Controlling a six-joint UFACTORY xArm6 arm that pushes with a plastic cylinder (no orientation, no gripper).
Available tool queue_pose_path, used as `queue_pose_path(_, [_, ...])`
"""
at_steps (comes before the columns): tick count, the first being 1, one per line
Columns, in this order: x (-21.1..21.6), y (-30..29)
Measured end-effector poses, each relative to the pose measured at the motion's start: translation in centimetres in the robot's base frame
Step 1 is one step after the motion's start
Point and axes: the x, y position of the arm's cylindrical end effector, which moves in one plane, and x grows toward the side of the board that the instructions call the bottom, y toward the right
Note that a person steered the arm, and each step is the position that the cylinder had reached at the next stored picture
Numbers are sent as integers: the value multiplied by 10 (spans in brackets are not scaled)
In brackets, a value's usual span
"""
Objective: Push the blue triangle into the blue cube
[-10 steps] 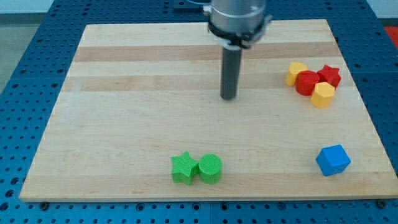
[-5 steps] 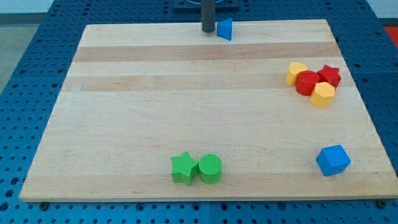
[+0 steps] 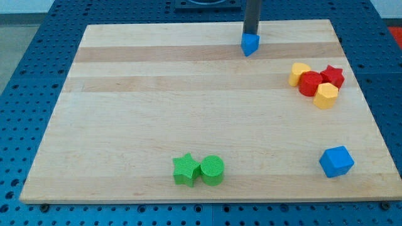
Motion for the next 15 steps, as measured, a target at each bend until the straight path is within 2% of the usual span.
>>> queue_pose_path(5, [110, -24])
queue_pose_path(11, [279, 11])
queue_pose_path(13, [298, -32])
queue_pose_path(15, [300, 2])
